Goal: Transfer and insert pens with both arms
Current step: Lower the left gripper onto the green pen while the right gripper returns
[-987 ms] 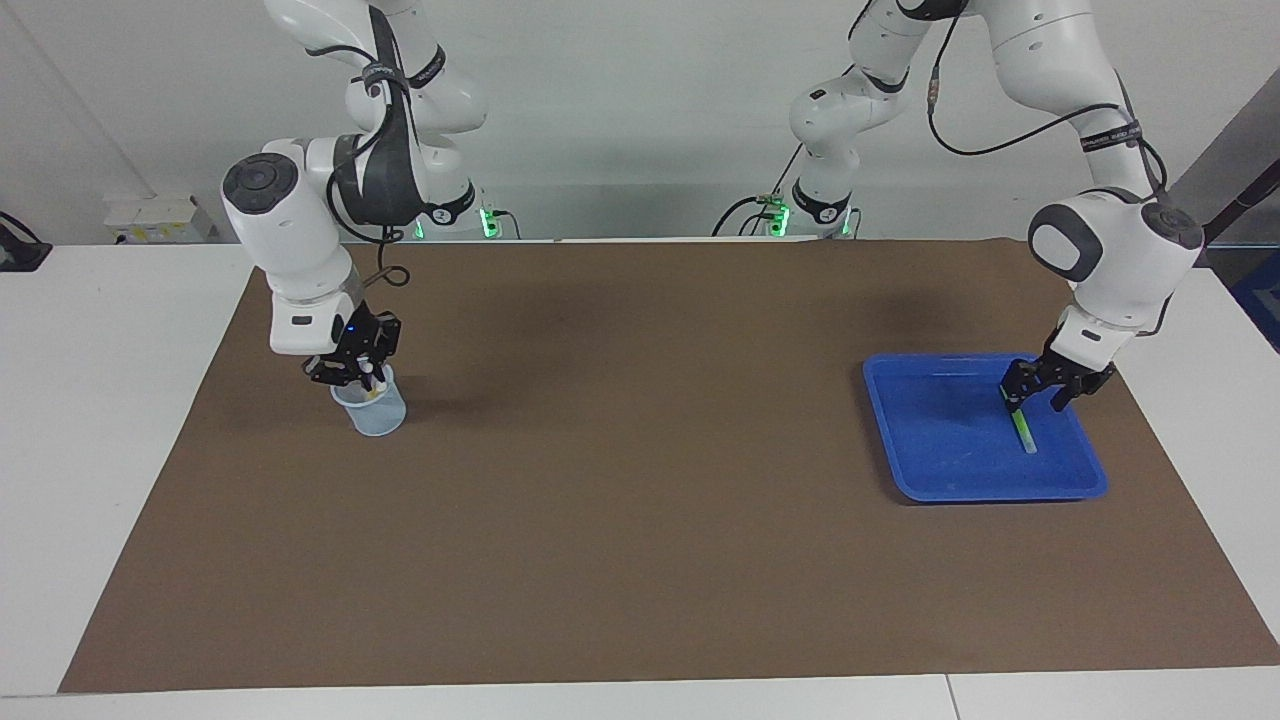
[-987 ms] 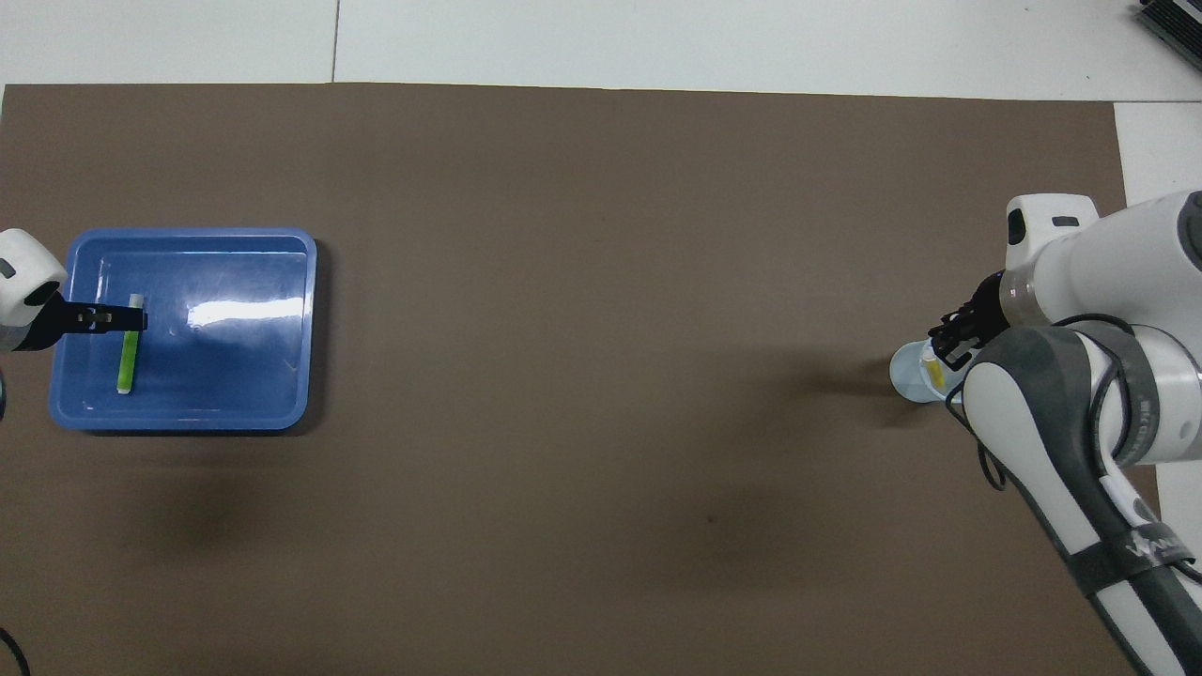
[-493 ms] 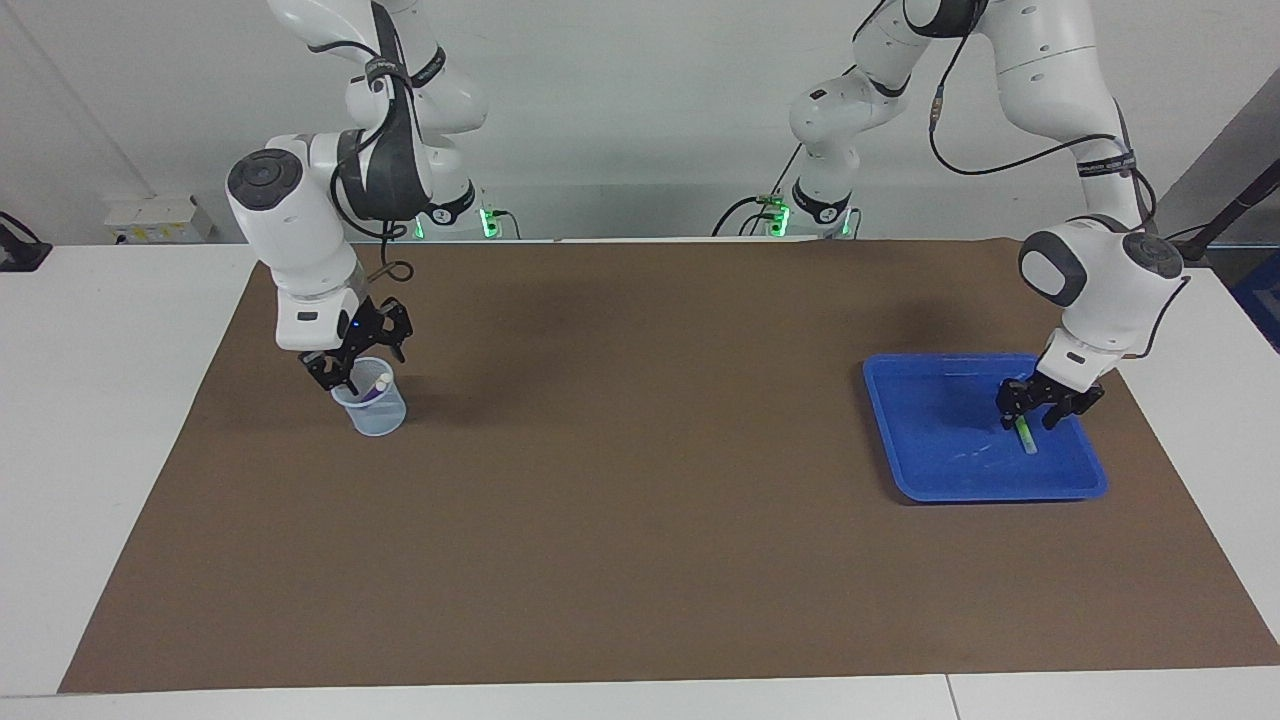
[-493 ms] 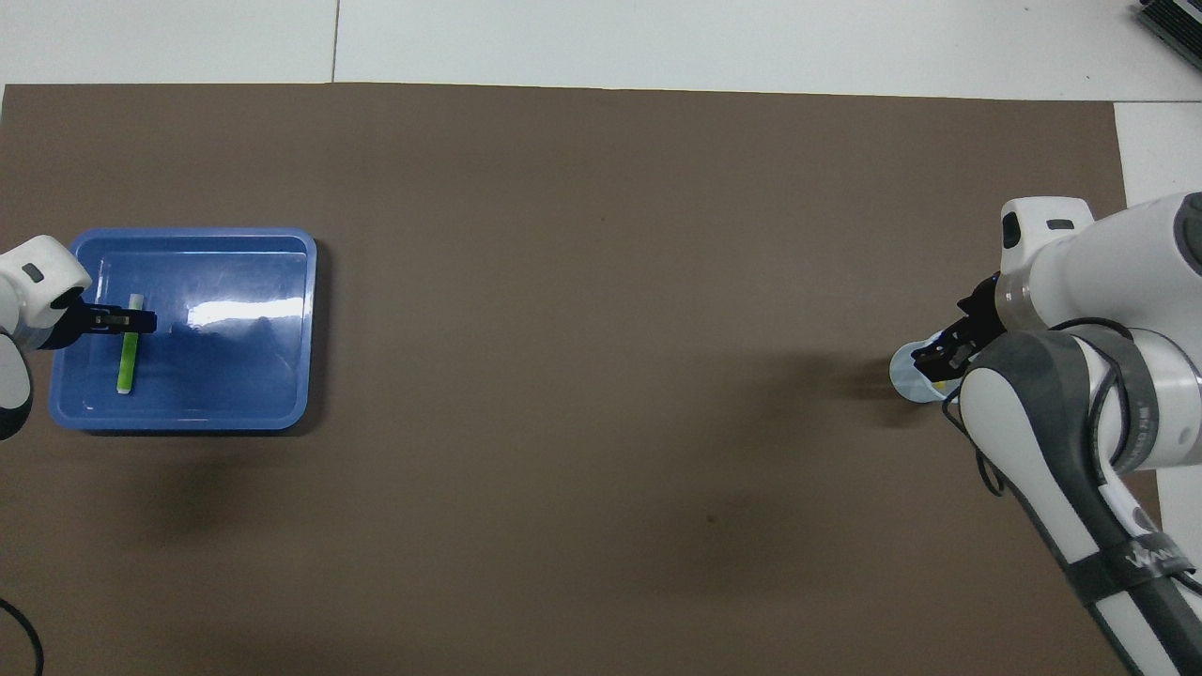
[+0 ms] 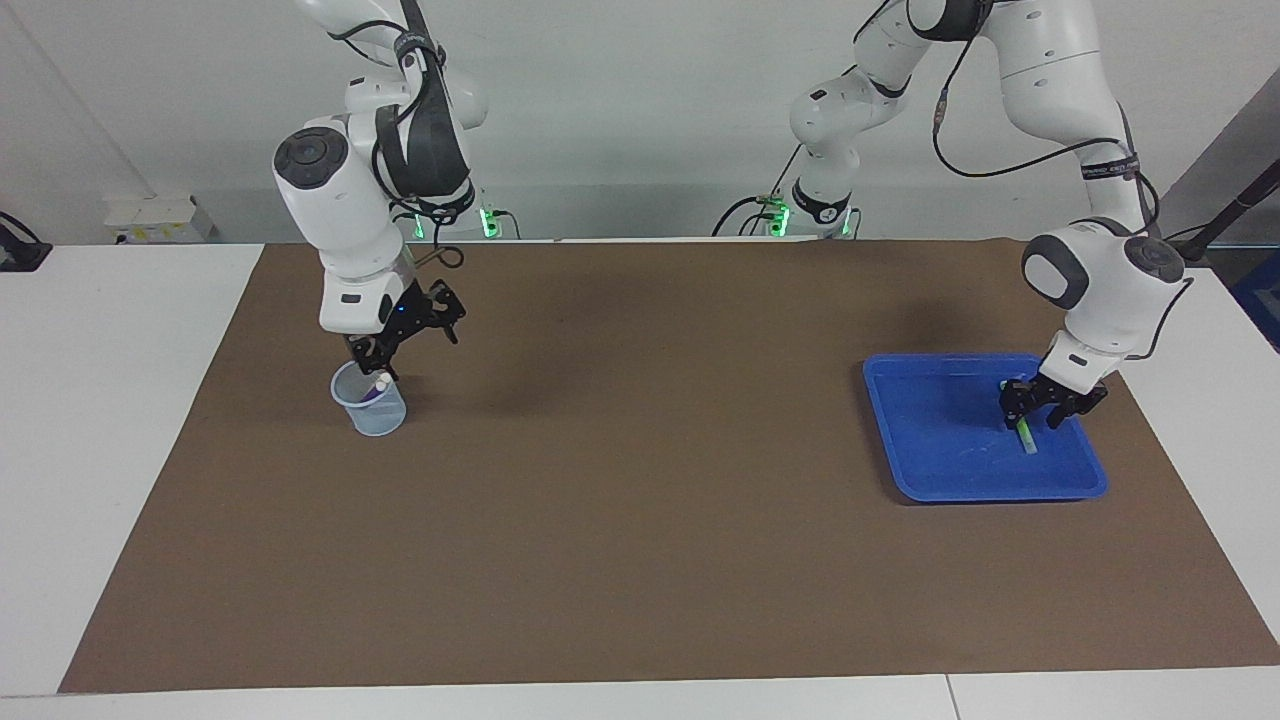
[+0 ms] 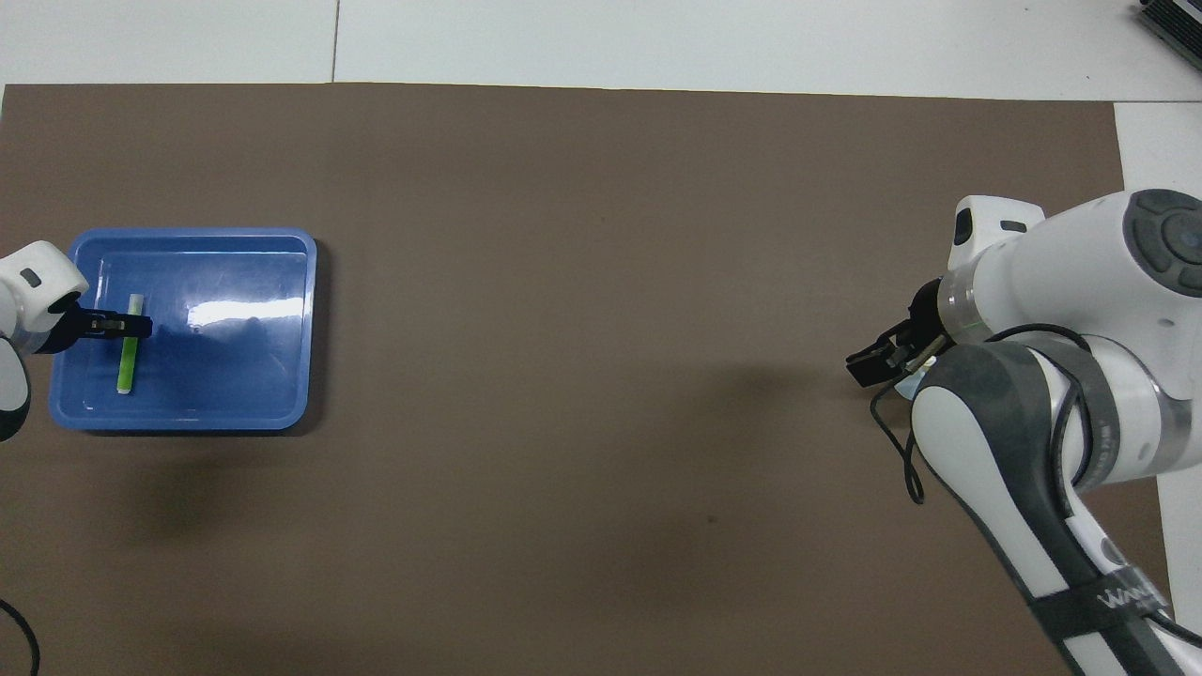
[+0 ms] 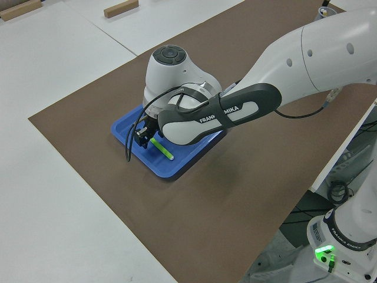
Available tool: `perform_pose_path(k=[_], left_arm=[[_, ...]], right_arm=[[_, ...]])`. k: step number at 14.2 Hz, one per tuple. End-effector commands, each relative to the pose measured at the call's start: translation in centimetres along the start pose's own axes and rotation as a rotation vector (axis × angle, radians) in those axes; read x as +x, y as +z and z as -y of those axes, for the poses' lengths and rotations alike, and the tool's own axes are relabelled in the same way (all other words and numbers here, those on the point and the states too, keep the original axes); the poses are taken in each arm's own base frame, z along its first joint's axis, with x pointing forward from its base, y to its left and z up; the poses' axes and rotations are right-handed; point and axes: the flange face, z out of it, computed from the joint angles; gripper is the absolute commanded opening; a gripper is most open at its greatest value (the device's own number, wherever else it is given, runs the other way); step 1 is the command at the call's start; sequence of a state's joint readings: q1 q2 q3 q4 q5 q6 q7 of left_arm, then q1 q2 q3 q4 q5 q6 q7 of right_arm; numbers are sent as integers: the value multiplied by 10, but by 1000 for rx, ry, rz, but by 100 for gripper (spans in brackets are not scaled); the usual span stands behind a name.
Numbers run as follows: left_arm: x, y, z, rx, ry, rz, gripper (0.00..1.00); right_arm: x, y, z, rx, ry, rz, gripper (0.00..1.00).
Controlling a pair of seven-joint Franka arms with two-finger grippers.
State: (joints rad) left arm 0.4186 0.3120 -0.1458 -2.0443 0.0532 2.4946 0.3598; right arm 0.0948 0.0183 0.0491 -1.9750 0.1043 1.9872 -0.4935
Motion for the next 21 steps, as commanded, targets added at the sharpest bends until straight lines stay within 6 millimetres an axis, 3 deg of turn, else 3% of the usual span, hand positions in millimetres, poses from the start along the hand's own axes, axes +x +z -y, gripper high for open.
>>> perform_pose_path(k=[1,3,6,7,11,15,21], left_arm=[[0,15,4,7,10,-10,66],[0,17,4,6,6,-9,48],[-1,18,4,5,5,-7,6],[0,18,3,4,6,-7,0],[1,16,4,1,1,4,0],[7,5,8,-12,-6,45,0],[28,-62,-9,-18,-143,134,0]], right_arm=[[0,-5,7,66,96,-22,100],[2,-5,12,94,141,-33,100],[11,-5,31,148,248,-45,100],[14,-4,38,163,289,-45,100],[25,-5,68,232,455,-42,100],[29,-6,79,267,517,-43,100],[32,-6,84,274,572,-38,100]])
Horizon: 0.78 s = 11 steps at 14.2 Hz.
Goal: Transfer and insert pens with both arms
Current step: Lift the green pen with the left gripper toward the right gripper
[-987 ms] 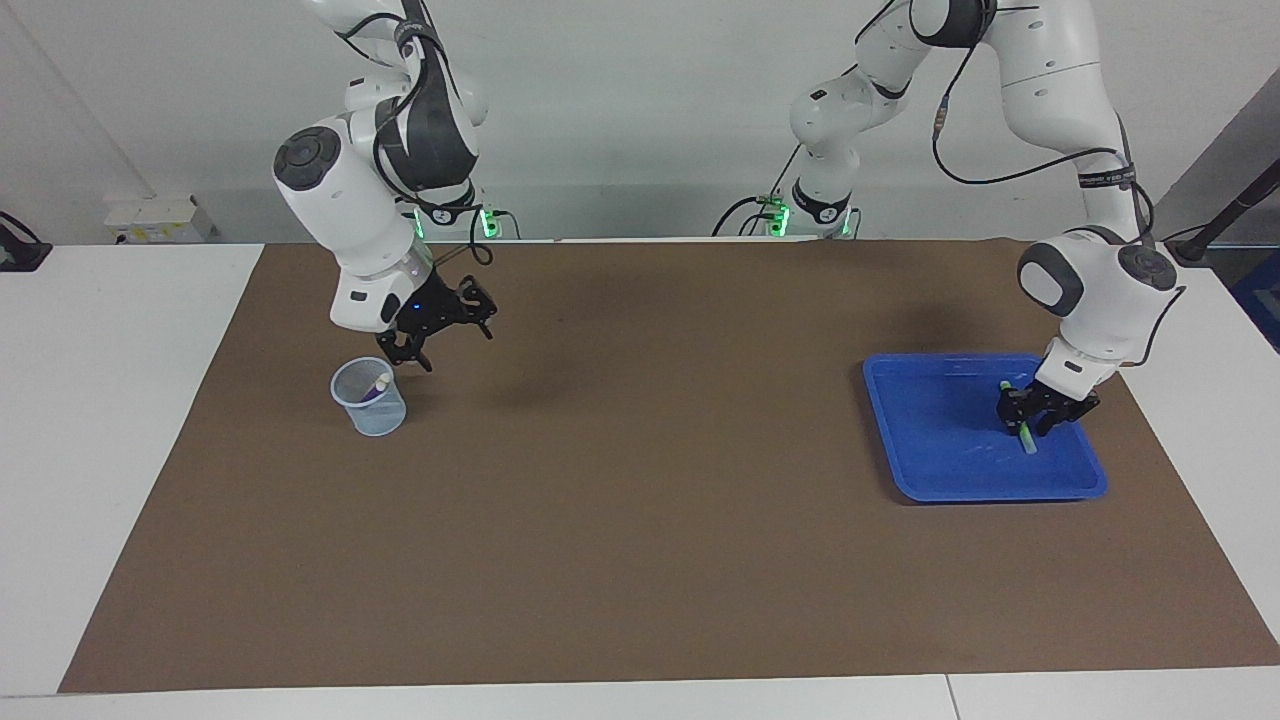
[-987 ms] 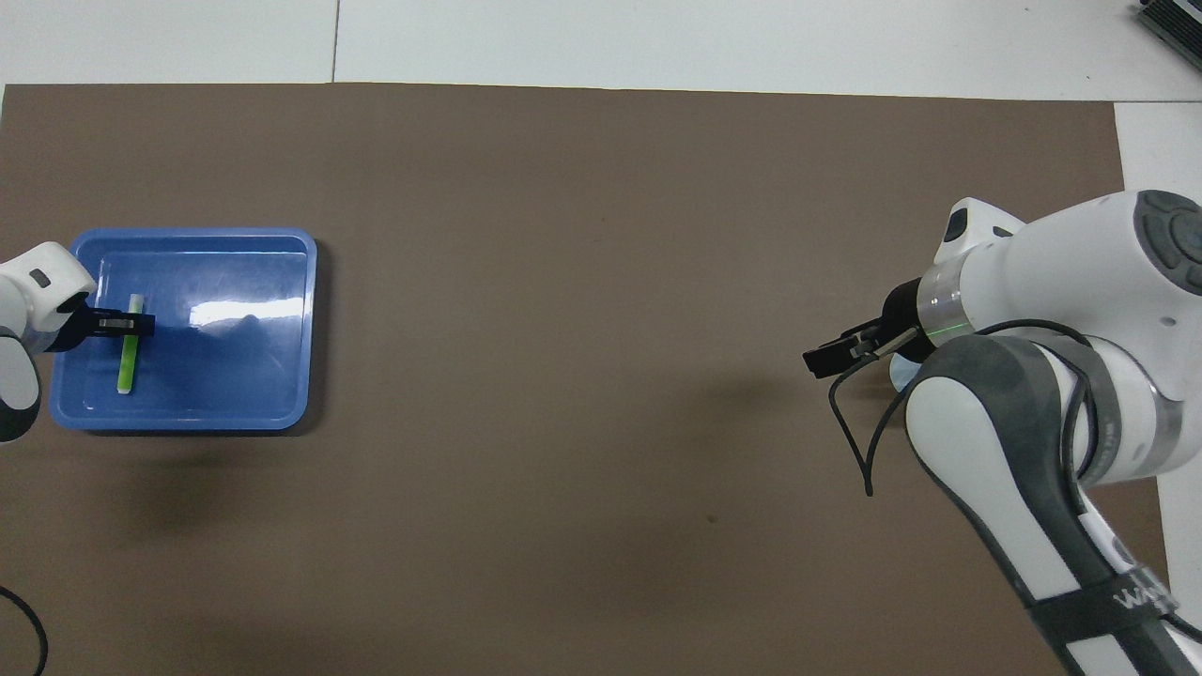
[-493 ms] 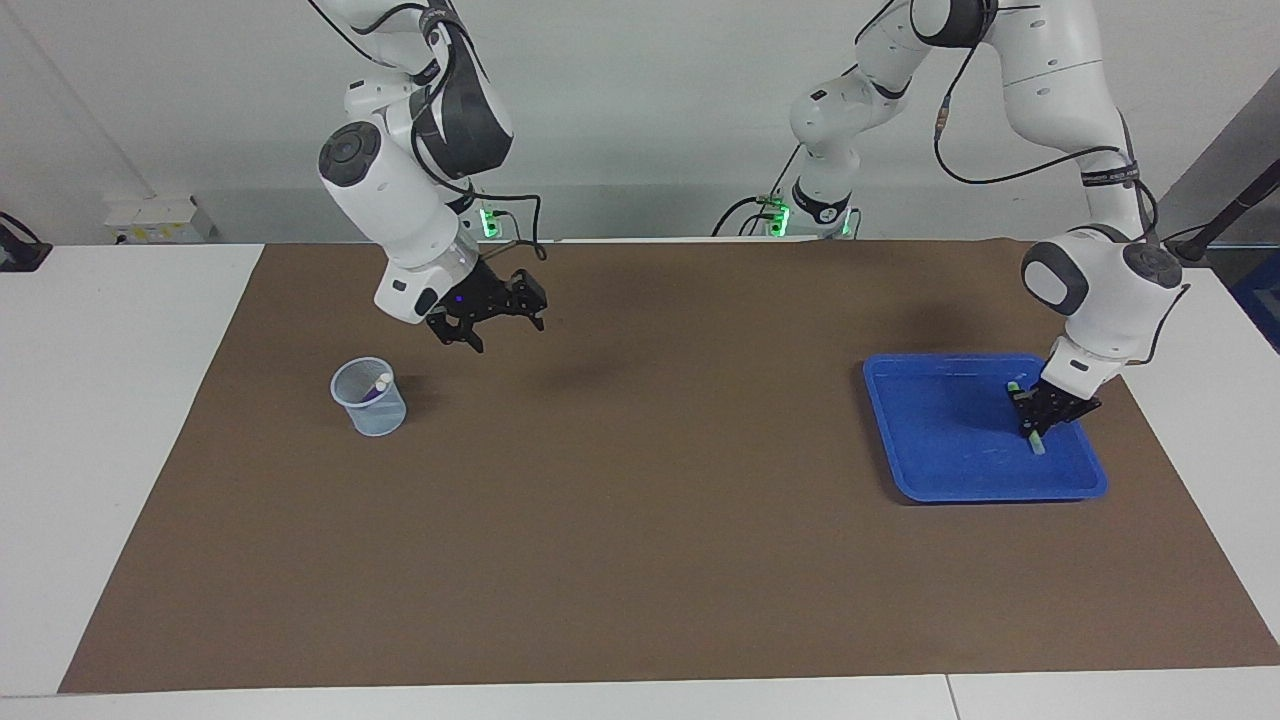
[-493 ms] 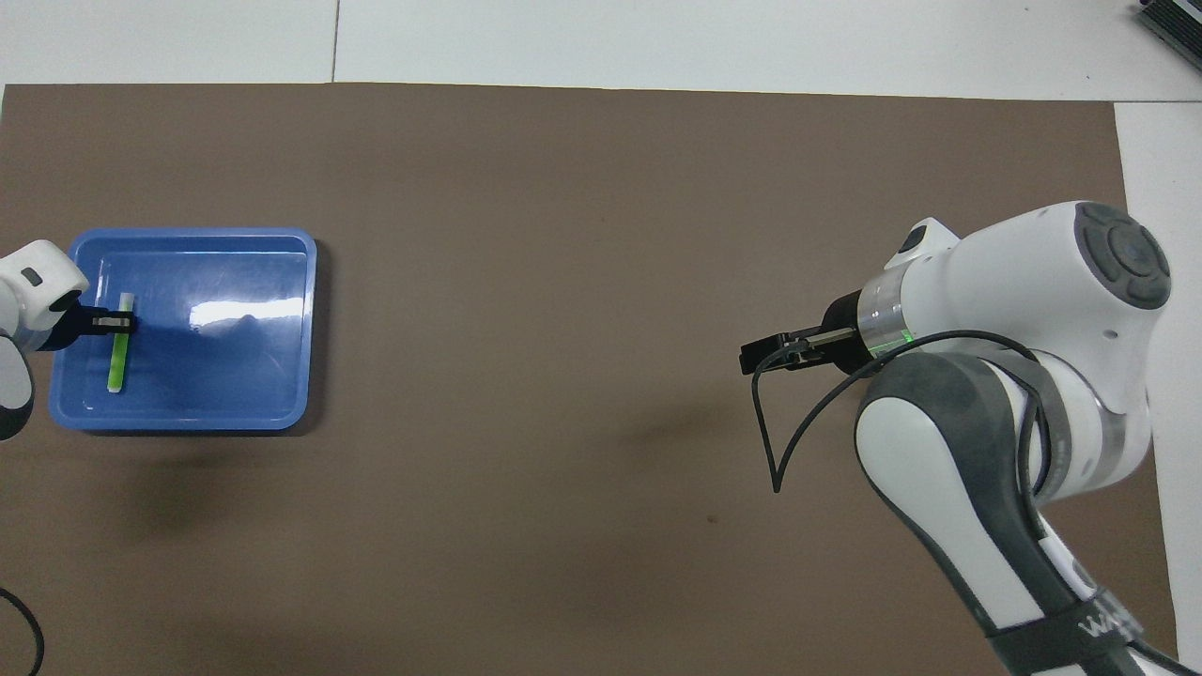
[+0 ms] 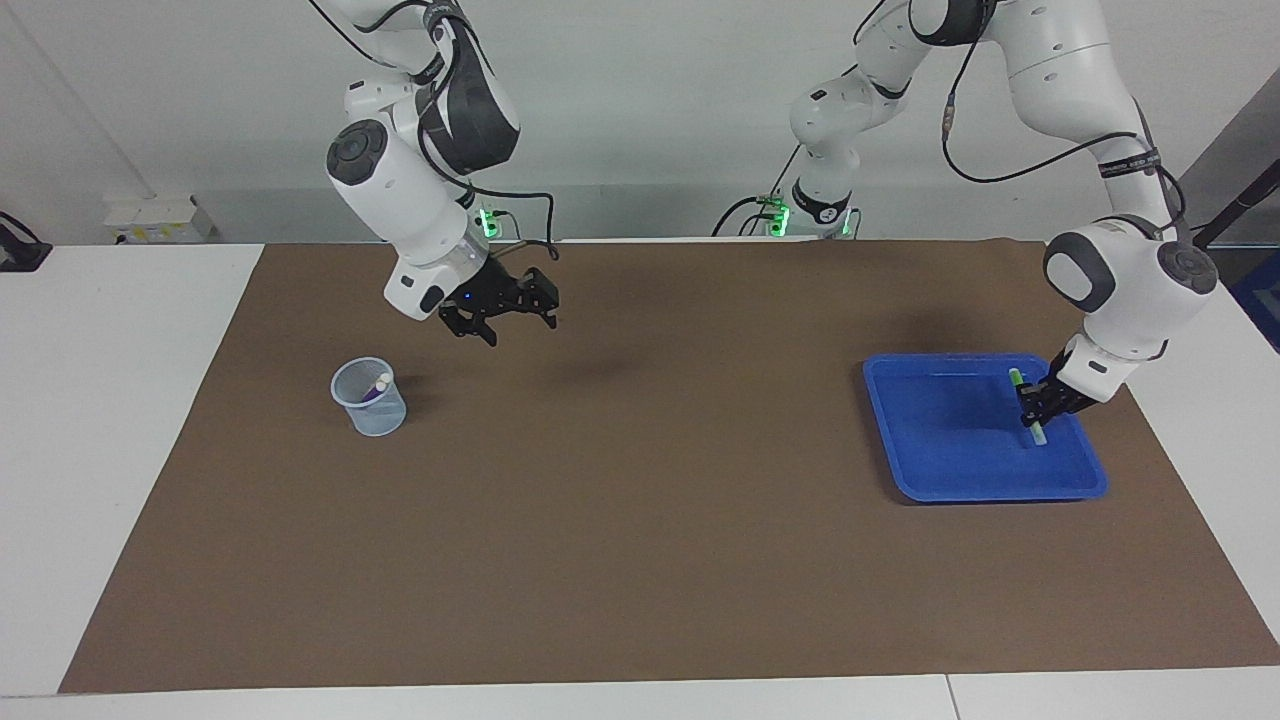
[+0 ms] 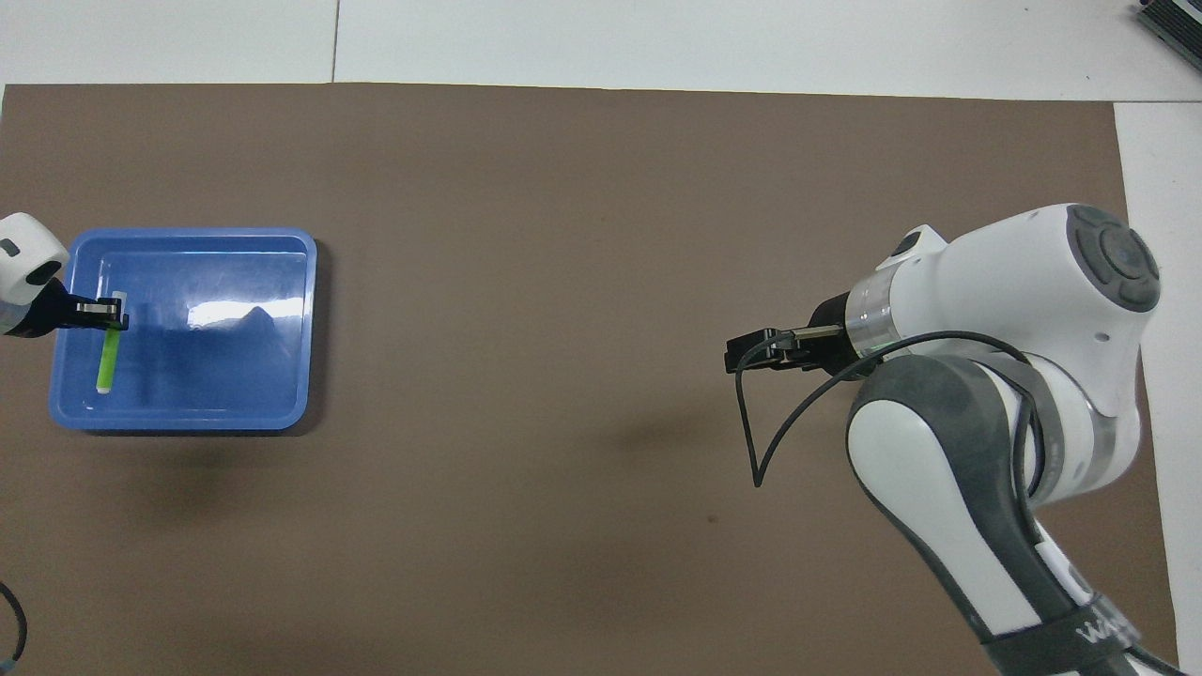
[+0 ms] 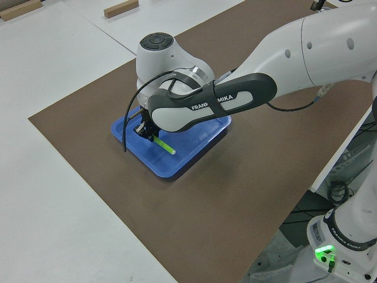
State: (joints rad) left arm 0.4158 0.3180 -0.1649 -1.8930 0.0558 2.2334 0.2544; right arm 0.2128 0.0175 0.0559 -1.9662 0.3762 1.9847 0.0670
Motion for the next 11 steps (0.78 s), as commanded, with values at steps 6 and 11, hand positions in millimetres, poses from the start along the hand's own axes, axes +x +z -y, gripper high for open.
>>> perform_pose_path(k=[6,11], left_arm=[[-8,-101,-66,4,-288,53,0],[-14,-148,-115,-92,-564,56,0]], right_arm=[[-6,-4,14,92,146,6,100],[-6,-5,15,112,161,9,100]])
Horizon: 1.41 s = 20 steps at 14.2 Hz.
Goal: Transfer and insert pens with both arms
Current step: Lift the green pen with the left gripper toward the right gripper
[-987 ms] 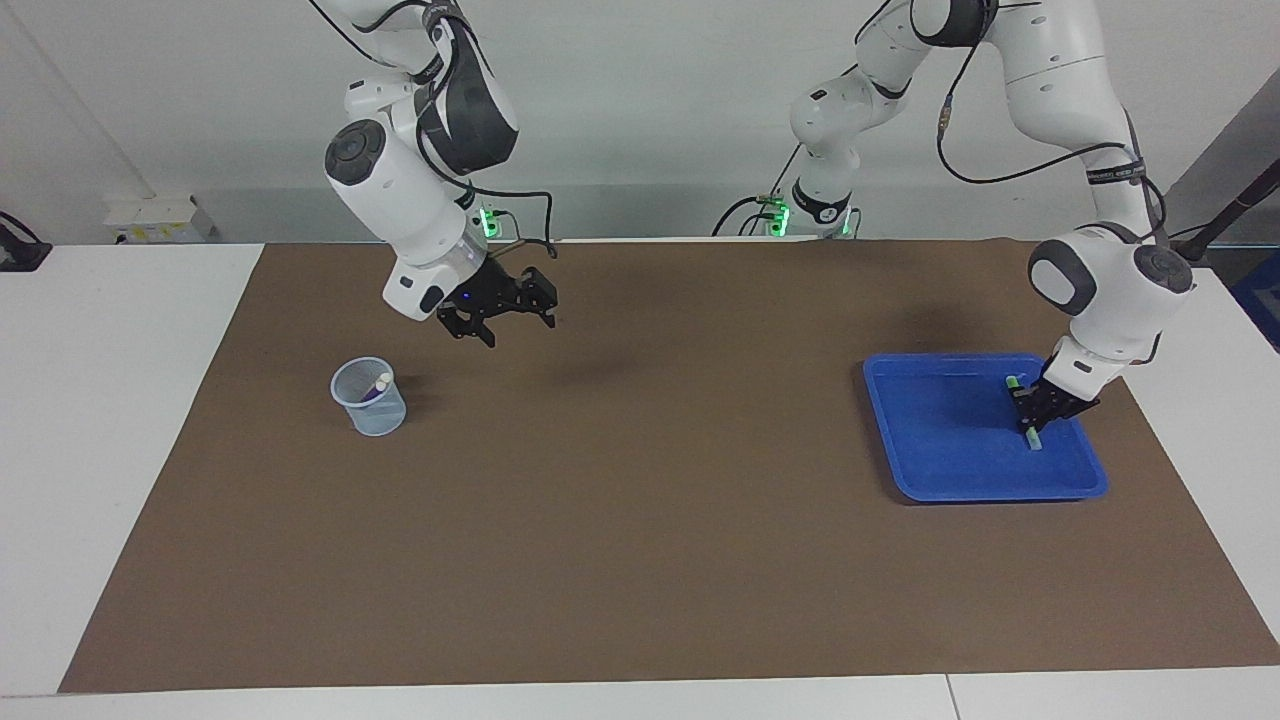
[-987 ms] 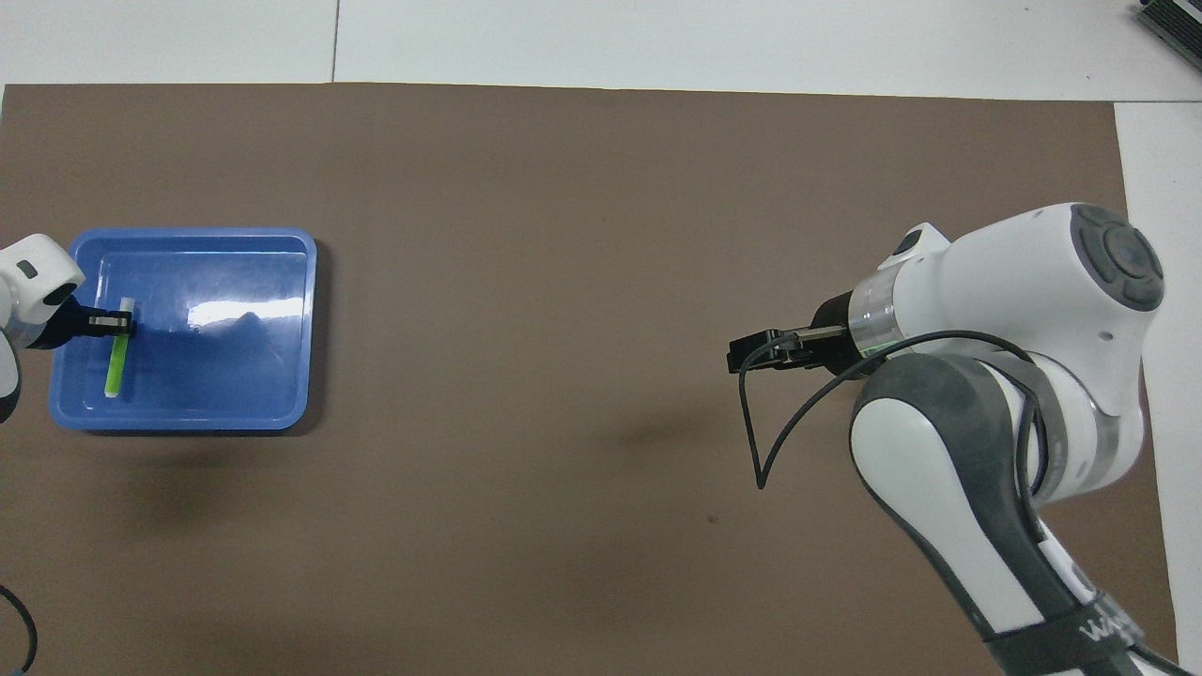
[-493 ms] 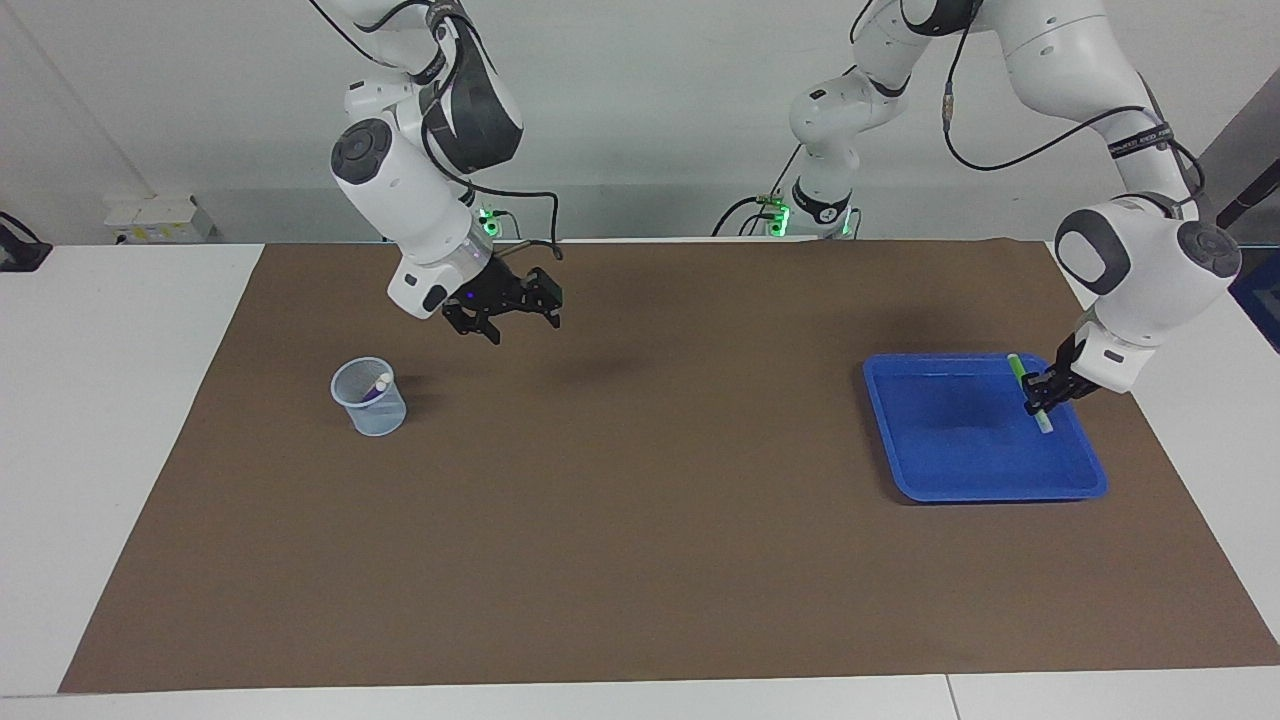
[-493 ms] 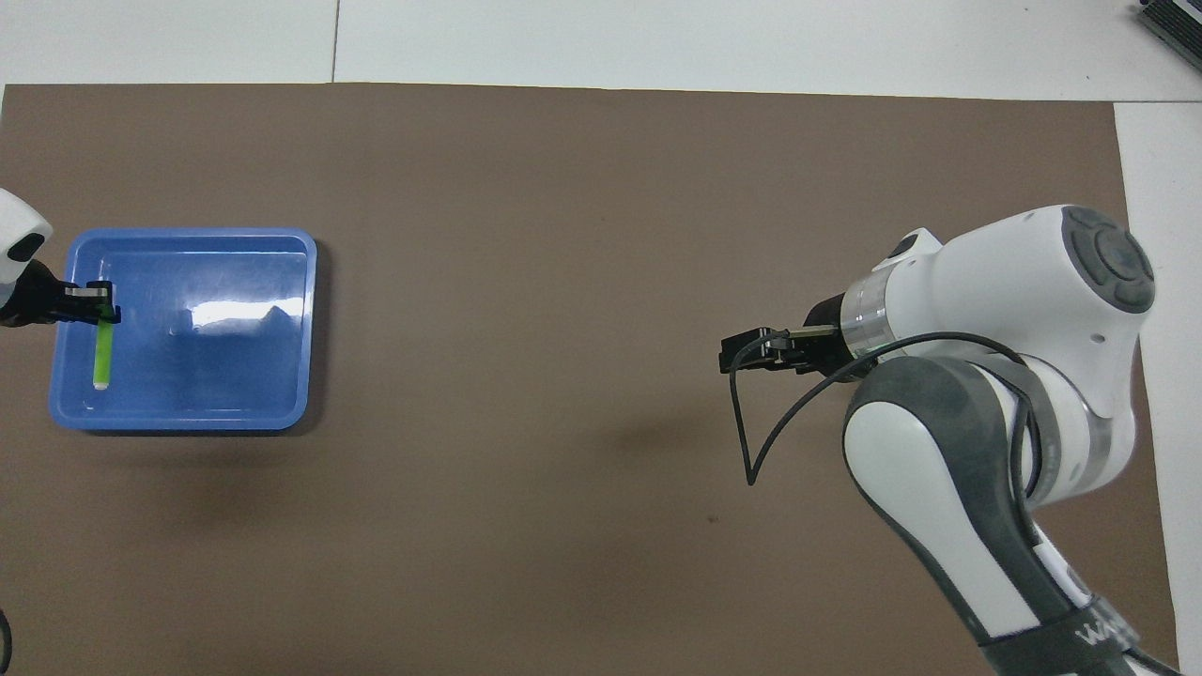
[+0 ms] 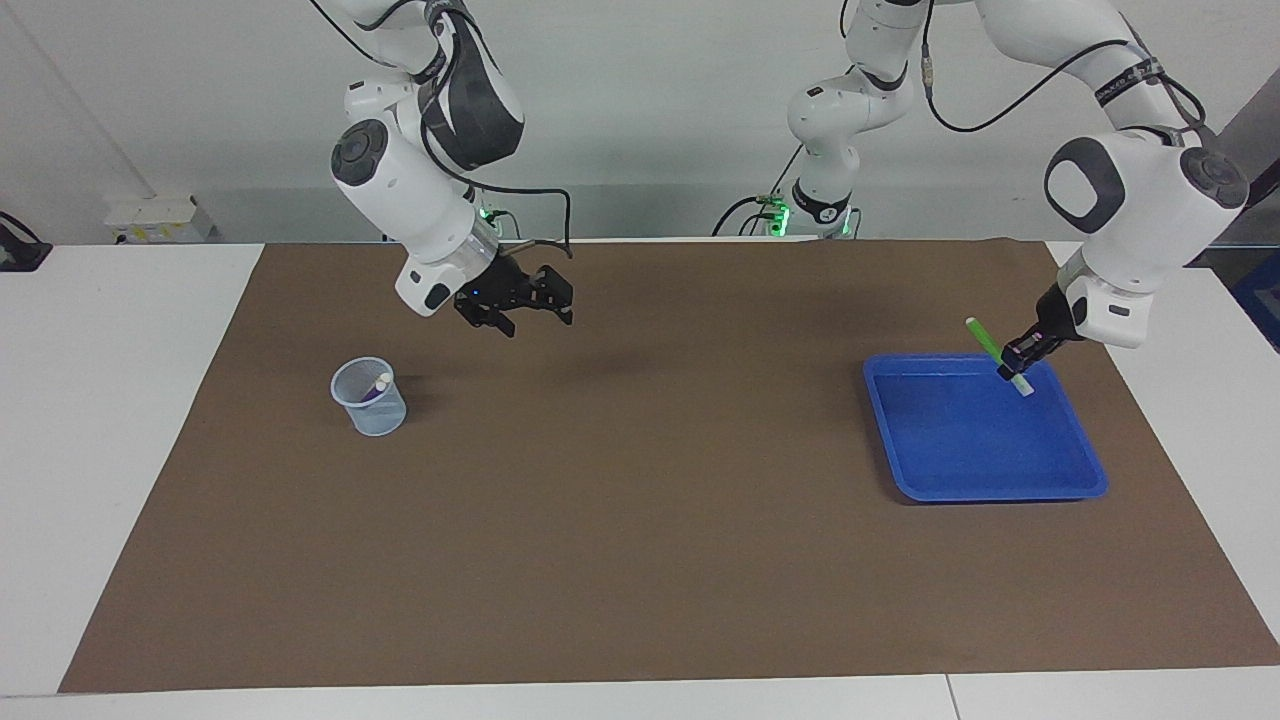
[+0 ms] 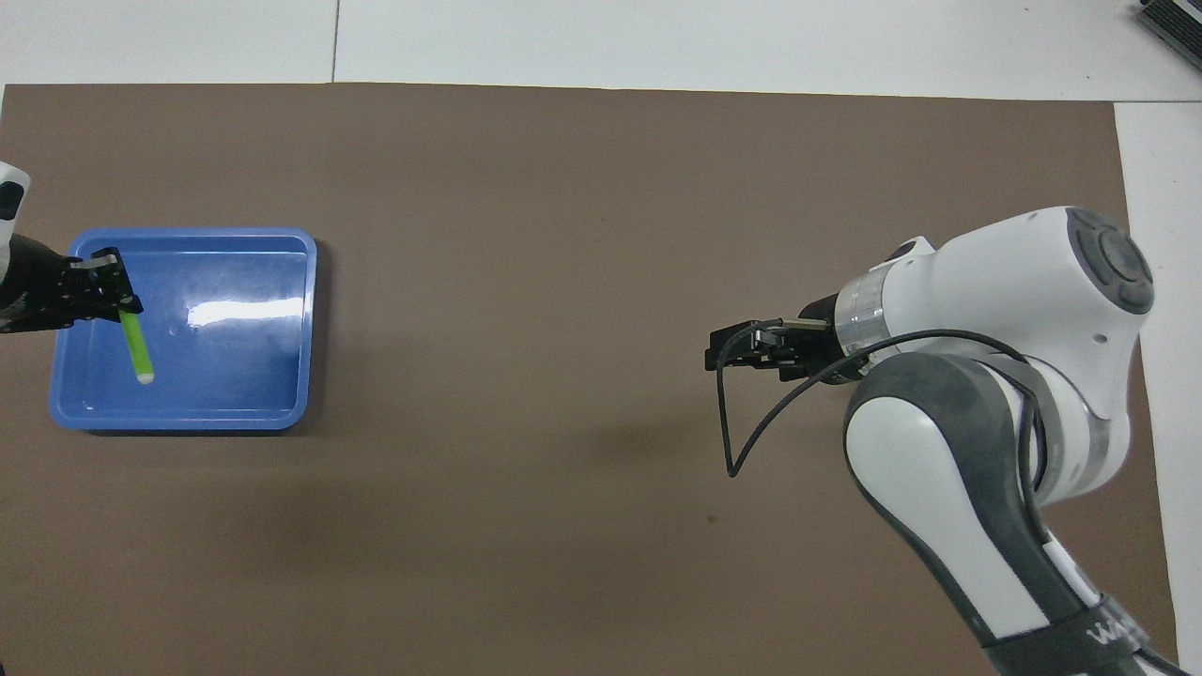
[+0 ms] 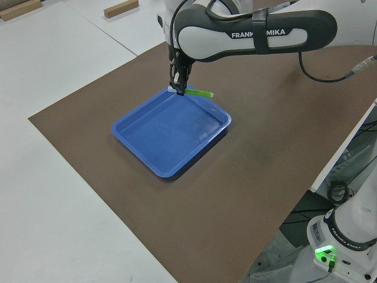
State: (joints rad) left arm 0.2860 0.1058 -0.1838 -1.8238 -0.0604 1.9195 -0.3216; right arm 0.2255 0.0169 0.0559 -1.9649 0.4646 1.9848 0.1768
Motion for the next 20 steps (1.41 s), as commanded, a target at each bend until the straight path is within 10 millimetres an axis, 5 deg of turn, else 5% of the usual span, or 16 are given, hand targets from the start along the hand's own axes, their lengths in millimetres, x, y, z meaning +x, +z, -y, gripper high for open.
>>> perform_pose_path(k=[1,7,10,16,20], left_arm=[[-16,-22,-16,-53,-138,14,0],[-55,-67,-45,-165,-449,48,0],[-76,-80,-66,-200,-601,85,0],[-124,-102,-120,-228,-827,126,0],[-144,-98,-129,-281,-968,279,0]], right_arm=[[-4,-6,3,36,34,-2,100],[-4,-6,7,81,91,-6,100],[-12,0,40,157,145,-19,100],[-23,-26,108,319,210,-72,100],[-45,-14,169,456,272,-175,100]])
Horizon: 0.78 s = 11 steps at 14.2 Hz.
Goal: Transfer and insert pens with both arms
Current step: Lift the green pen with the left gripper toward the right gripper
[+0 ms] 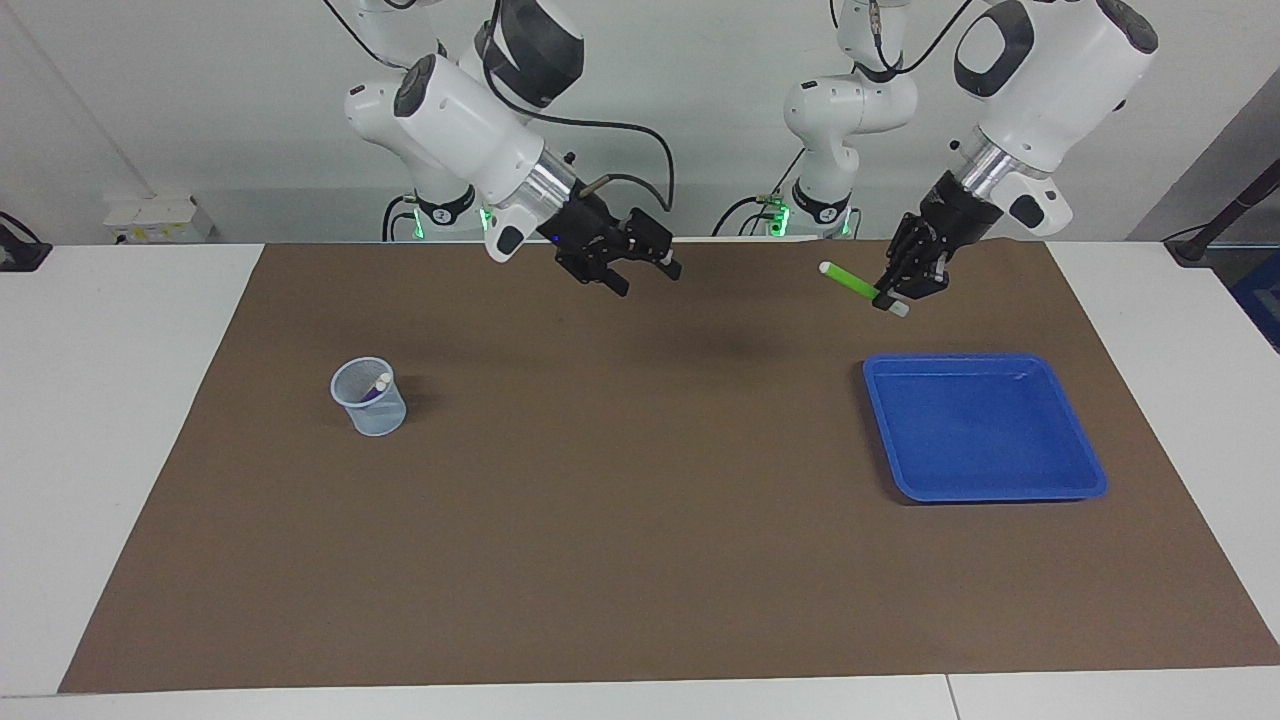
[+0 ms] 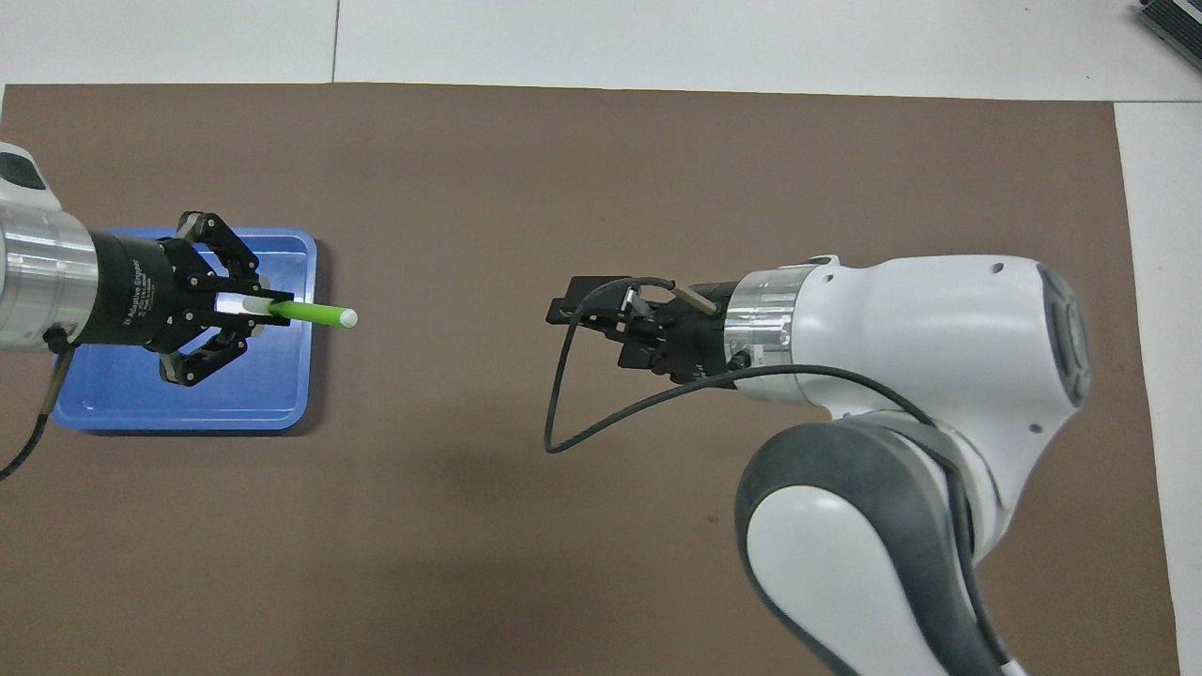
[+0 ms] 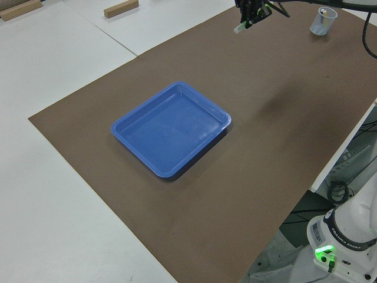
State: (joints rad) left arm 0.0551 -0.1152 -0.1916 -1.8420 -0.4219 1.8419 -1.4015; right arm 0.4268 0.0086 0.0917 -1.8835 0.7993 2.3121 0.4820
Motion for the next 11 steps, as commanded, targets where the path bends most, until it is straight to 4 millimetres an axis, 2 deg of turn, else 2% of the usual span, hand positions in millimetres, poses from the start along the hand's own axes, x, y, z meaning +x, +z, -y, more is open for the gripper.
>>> perform_pose_path(k=[1,3,6,9,11], left_arm=[[-12,5,19,15,-90,67,0],[-31,18,29,34,-93,71,0],[-33,26,41,50,-118,77,0],[-33,28,47,54,-138,84,0],[-33,29,47,57,-139,85,0]], right_arm=[[-25,16,23,72,43,-49,100],[-44,24,40,108,73,-65,100],[-59,29,65,170,105,-92,100],[-63,32,72,188,92,-109,100],[-74,45,75,200,83,-118,100]])
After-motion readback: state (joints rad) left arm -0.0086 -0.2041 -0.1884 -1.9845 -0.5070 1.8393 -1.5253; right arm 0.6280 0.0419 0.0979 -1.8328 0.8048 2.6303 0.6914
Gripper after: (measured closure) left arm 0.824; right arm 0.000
